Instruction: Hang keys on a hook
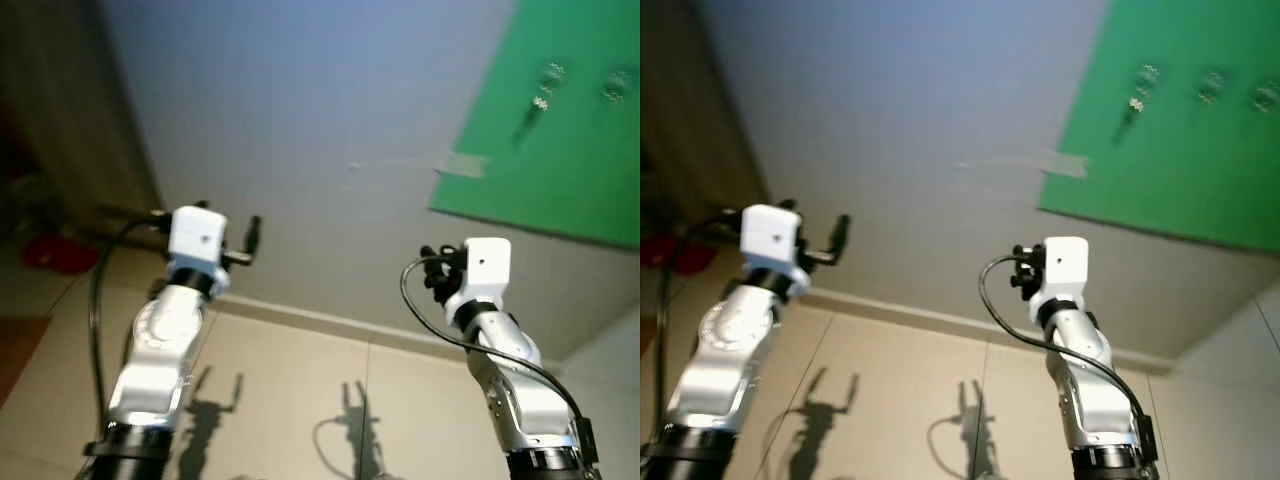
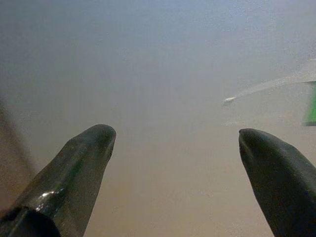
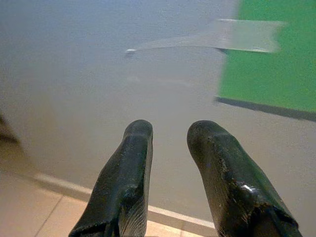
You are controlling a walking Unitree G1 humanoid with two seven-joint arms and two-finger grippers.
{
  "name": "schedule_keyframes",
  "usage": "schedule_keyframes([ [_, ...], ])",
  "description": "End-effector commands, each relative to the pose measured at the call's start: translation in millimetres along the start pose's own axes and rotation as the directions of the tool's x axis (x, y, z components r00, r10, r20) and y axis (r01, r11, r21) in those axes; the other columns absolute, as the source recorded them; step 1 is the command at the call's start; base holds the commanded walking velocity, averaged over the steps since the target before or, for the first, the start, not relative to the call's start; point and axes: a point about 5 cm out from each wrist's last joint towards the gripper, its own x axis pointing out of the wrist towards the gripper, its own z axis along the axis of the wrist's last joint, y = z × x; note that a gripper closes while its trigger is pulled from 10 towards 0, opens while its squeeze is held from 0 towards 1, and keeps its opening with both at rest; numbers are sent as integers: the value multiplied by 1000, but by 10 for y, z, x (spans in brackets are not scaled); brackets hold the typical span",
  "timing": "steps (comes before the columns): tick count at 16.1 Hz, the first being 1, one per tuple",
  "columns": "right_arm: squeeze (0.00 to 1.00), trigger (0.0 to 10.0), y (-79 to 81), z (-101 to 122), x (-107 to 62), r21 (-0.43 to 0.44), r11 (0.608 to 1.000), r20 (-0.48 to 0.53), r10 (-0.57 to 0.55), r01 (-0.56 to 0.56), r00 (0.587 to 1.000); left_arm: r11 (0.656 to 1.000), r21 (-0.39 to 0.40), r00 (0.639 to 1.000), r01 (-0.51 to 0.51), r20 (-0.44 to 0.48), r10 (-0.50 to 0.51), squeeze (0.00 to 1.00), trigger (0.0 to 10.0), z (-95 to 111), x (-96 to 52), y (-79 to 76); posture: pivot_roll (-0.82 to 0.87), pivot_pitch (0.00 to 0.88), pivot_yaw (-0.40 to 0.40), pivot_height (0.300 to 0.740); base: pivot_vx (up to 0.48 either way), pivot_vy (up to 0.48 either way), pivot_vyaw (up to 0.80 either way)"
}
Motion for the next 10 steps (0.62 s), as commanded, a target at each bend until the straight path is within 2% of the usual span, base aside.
schedule_keyframes([
  [1,0,10000,-55,47,1,-3,999,19,-33,33,999,1000,6,1000,4,-9,-4,0,10000,0,22,-8,-45,0,-41,740,0,0,-800],
  [4,0,10000,-78,64,0,-4,999,26,-51,52,998,1000,-1,1000,3,-15,-3,0,10000,-13,33,-27,-45,0,-45,740,0,0,-800],
  [7,0,10000,-141,153,-3,-40,994,65,-101,104,993,999,-42,999,-6,-44,4,0,10000,-41,22,-11,-50,0,-49,740,0,0,-800],
  [10,0,10000,-164,139,-6,-41,993,56,-111,113,992,1000,-5,999,5,-42,-5,0,10000,-43,13,-16,-48,0,-51,740,0,0,-800],
])
